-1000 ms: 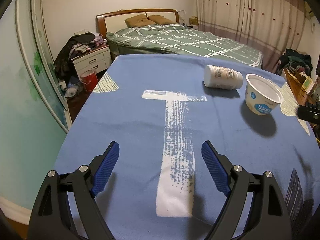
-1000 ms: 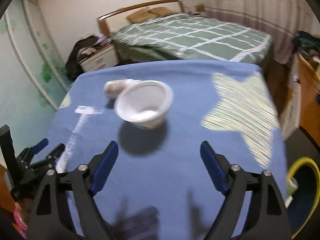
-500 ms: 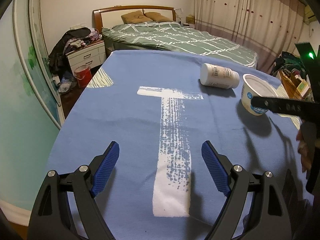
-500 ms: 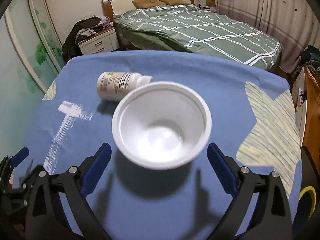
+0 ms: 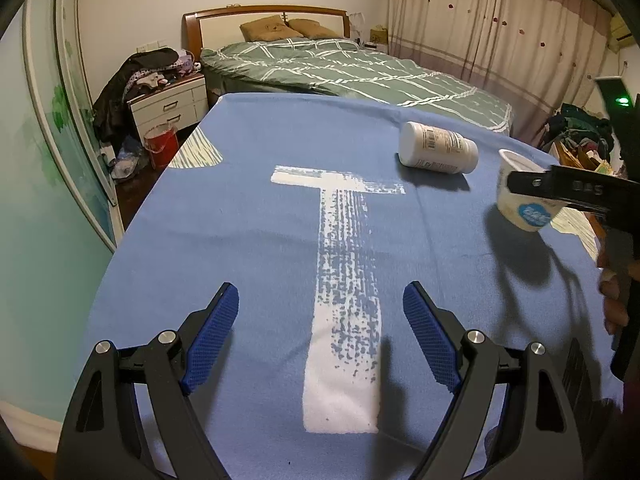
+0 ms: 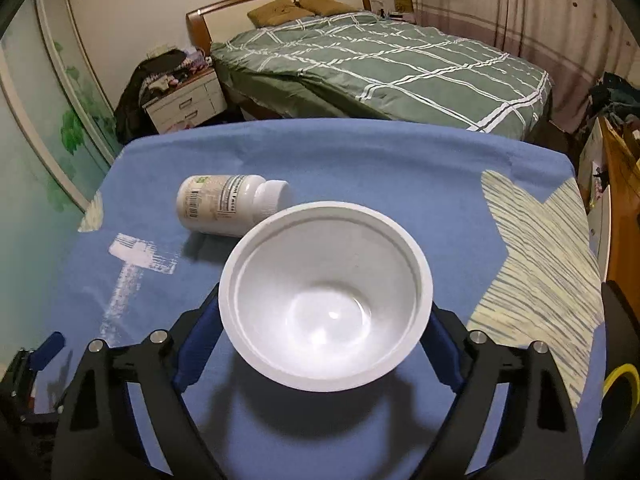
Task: Collect trash
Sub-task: 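Carry the yogurt cup over the yellow bin and open the right gripper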
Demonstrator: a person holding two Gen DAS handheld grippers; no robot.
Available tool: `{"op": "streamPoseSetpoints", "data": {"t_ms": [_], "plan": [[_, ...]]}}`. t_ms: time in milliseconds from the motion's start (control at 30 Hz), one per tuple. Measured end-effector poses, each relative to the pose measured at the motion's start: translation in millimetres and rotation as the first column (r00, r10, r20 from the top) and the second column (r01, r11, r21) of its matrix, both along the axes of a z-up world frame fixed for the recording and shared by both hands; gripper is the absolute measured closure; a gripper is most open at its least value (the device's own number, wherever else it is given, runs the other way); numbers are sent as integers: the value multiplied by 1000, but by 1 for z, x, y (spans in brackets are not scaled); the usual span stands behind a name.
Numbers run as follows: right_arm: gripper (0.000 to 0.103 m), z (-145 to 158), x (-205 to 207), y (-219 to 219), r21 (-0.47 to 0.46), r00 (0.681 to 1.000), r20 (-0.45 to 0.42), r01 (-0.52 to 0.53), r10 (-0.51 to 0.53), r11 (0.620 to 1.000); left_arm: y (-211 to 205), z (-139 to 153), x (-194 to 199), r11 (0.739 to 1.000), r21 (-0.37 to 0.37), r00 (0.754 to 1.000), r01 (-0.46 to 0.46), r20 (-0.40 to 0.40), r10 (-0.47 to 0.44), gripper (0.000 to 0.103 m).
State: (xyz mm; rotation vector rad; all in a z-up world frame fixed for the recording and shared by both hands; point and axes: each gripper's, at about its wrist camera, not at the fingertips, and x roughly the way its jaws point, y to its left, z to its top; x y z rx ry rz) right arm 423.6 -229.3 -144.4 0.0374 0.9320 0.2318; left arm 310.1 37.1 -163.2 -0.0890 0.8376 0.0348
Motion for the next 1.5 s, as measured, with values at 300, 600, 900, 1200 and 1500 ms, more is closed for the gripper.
{"op": "streamPoseSetpoints", "data": {"t_ms": [300, 600, 900, 1200, 1500], "plan": [[20, 27, -53, -45, 48, 997, 65, 29, -32, 998, 0, -1, 0, 1000, -3, 1000, 5, 3, -5, 19], [20, 20, -127, -172, 77, 923, 76, 371, -376, 926, -3, 0, 0, 1000, 1, 1000, 8, 8, -8, 19], [19, -20, -168, -282, 51, 754, -24, 656, -656, 753, -1, 0, 0, 1000, 3, 1000, 10, 6, -10, 19], [13, -36, -178, -317, 29, 683, -39, 731, -730, 682, -1, -1, 1, 1000, 4, 1000, 10, 0, -10, 19], [11, -33, -179, -303, 50, 726, 7, 687, -688, 725, -5, -2, 1, 1000, 16, 1000, 24, -1, -24, 18]]}}
